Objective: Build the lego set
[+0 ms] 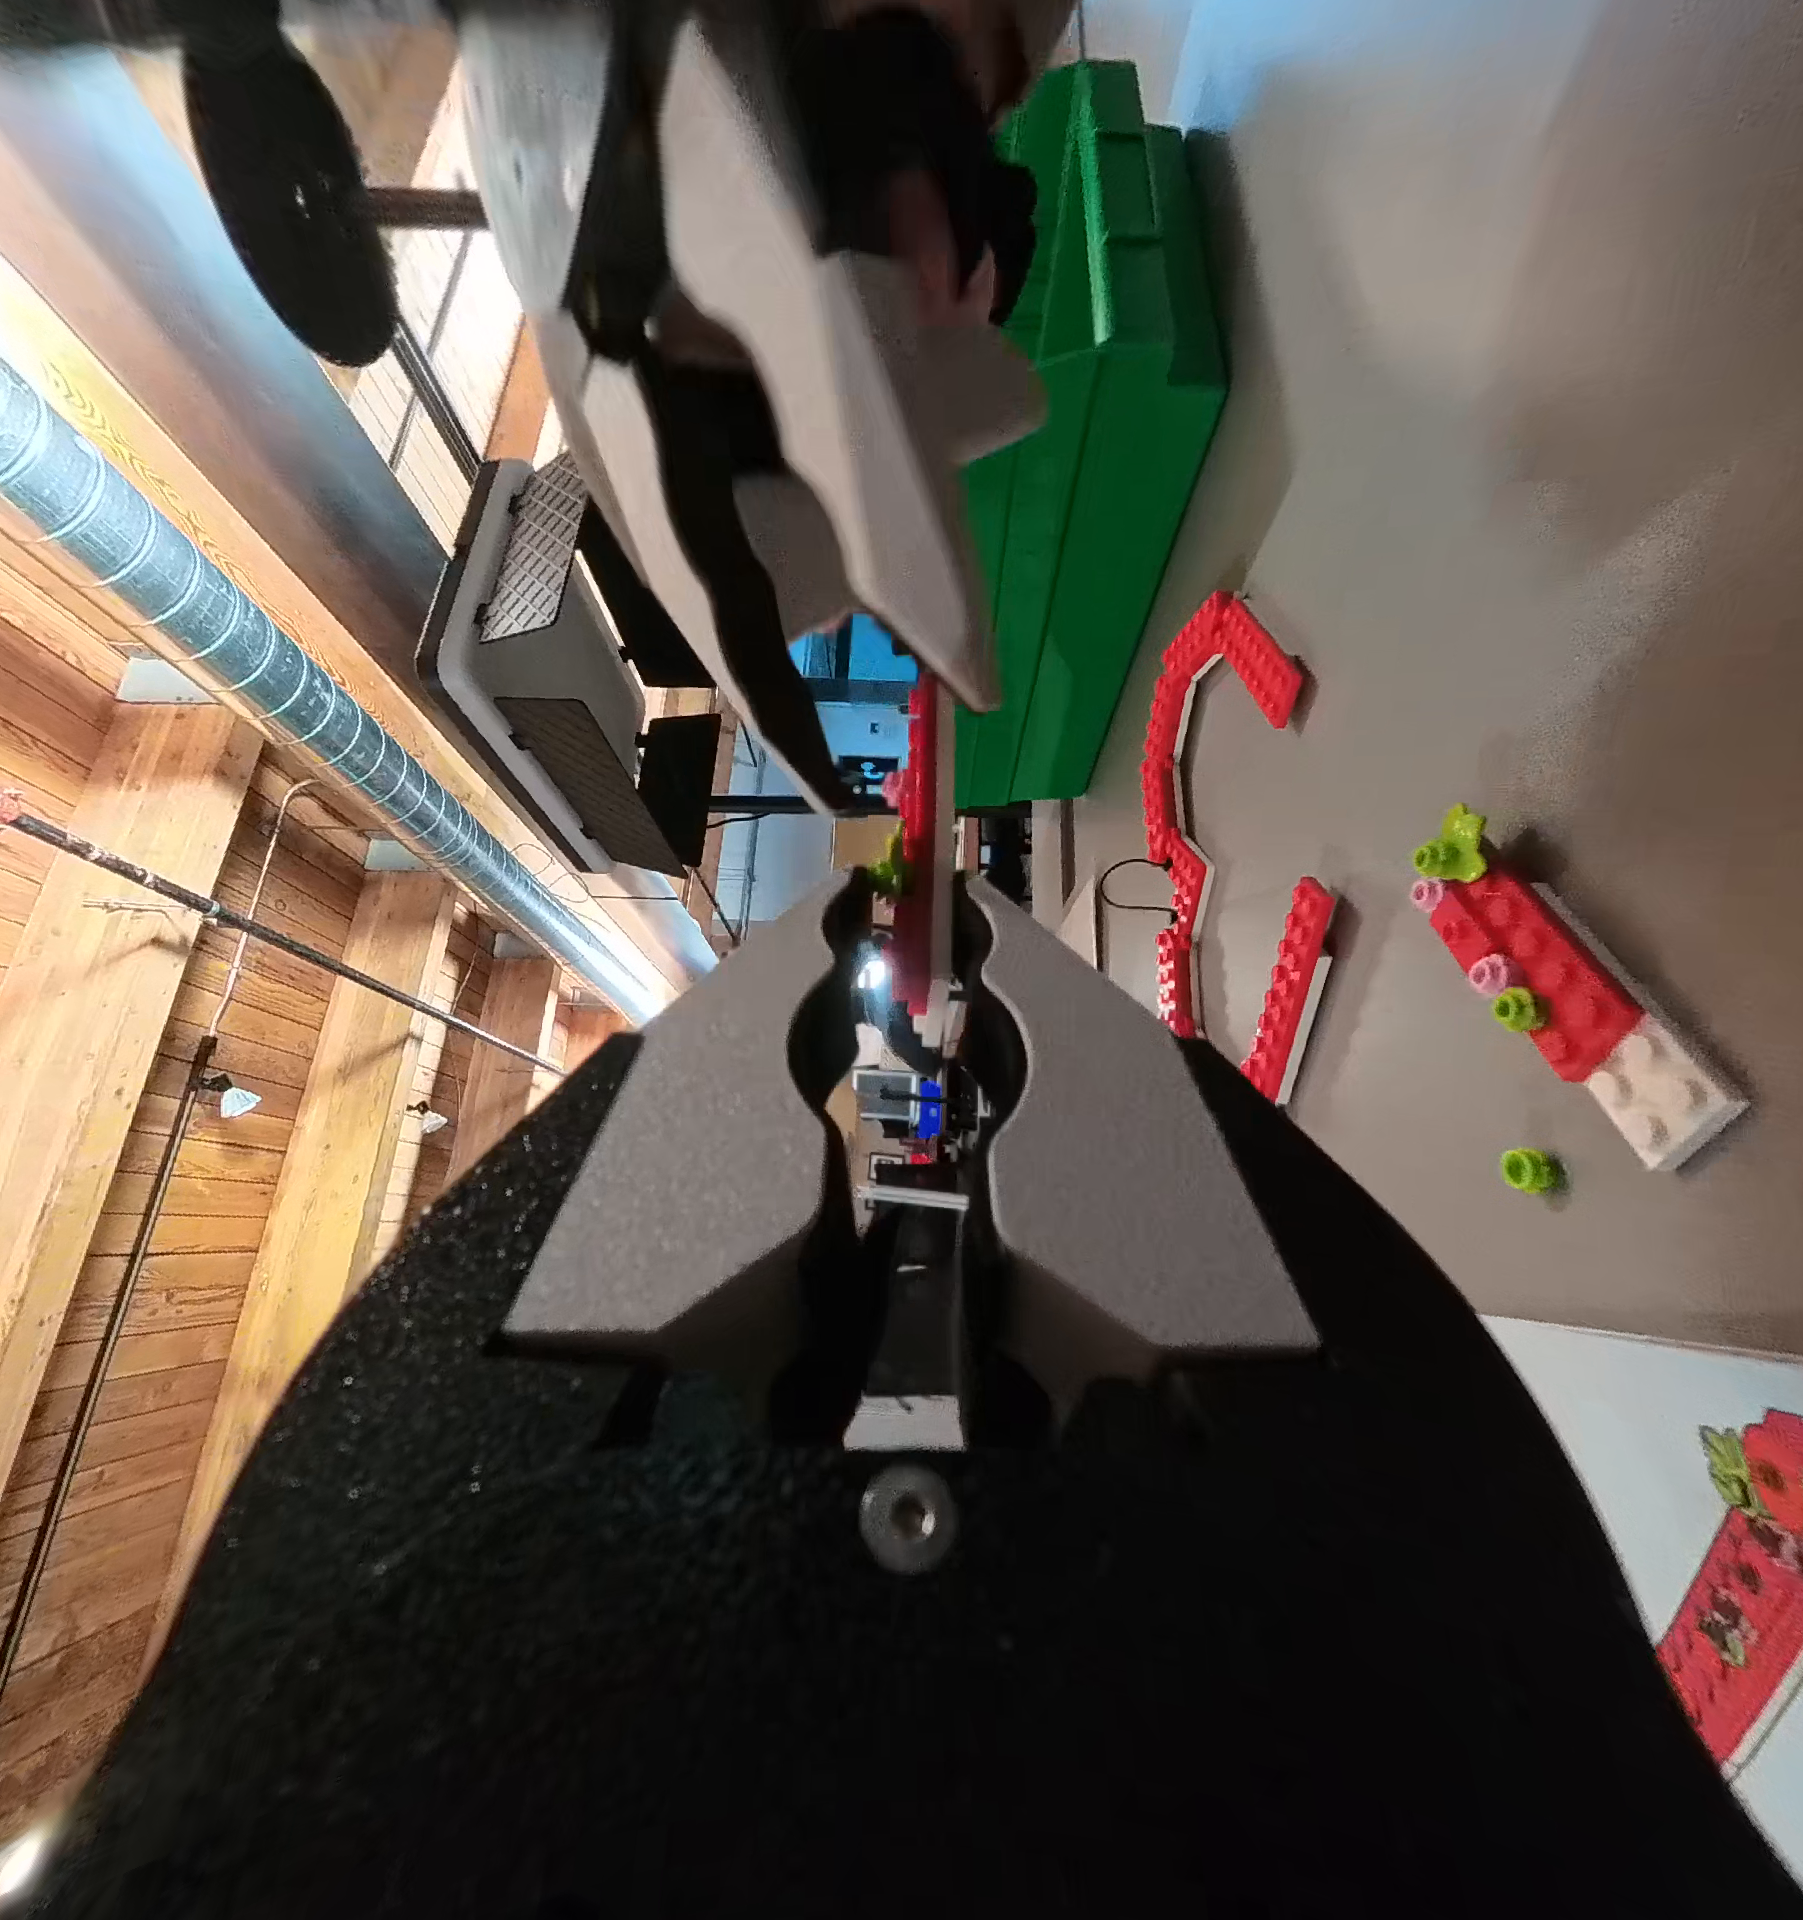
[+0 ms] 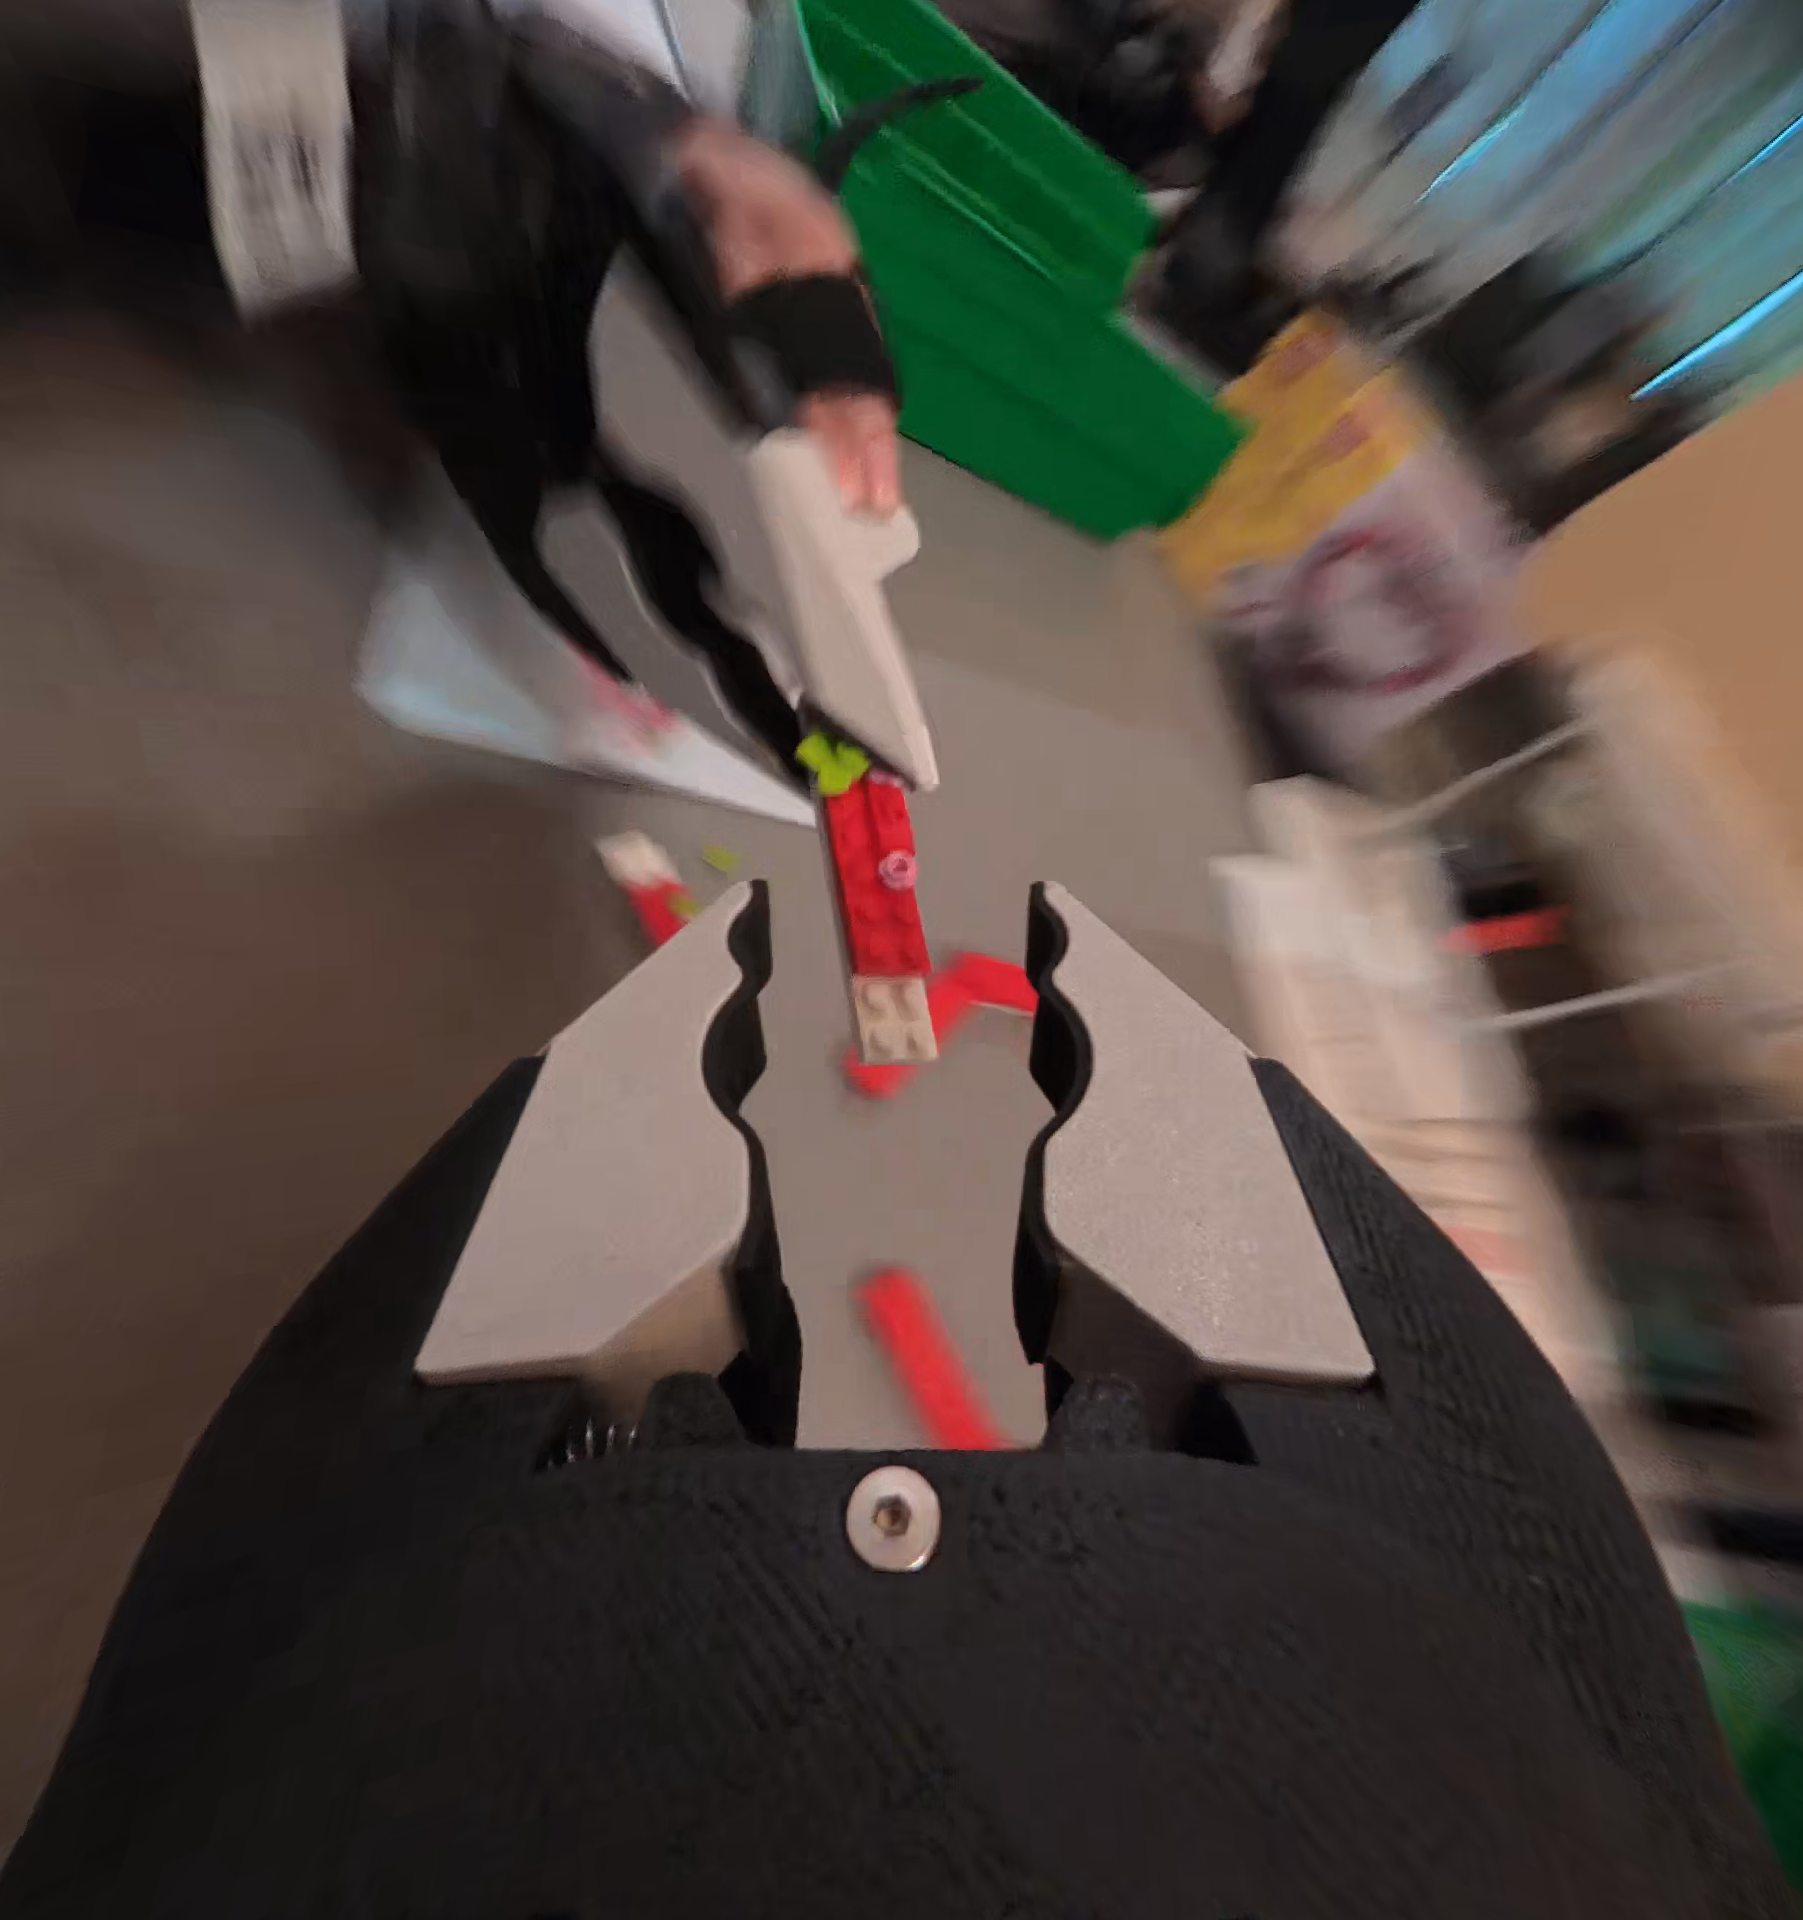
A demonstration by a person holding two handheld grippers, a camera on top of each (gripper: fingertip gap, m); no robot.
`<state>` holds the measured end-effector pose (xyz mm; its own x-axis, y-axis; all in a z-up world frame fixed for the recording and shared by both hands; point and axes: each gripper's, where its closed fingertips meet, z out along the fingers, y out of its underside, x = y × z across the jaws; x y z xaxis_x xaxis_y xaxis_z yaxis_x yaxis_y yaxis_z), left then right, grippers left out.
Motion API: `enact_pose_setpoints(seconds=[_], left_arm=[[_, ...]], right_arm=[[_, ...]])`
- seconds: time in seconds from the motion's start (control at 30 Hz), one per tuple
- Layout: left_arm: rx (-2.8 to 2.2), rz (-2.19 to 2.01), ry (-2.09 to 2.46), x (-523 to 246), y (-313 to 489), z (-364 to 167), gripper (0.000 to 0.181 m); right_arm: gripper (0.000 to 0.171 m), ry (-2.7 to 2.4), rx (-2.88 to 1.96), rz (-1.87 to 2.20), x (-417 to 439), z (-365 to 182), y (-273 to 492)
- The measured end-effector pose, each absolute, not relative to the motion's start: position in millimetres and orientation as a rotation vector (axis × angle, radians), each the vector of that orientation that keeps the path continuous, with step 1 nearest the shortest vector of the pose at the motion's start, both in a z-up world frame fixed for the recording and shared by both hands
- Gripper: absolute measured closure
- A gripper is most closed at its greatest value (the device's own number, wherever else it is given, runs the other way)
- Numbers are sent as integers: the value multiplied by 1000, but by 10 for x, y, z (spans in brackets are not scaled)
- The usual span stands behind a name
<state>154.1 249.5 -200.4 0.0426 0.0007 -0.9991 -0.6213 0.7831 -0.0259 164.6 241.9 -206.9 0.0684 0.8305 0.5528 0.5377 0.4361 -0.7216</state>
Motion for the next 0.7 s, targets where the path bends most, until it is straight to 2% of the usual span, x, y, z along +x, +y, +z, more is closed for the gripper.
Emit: enact_pose_setpoints(seconds=[0.13,0.27,0.7], left_arm=[[-558,504,1454,1520,2523,-1992,170],[-569,503,1452,1516,2533,-1989,170],[-585,509,1447,1494,2550,-1982,170]], right_arm=[[122,-1630,-959,-164,1581,-2199,2391],[135,-1565,-786,-424,1502,-2172,2385],[147,-1573,-699,-549,1418,-2224,2435]])
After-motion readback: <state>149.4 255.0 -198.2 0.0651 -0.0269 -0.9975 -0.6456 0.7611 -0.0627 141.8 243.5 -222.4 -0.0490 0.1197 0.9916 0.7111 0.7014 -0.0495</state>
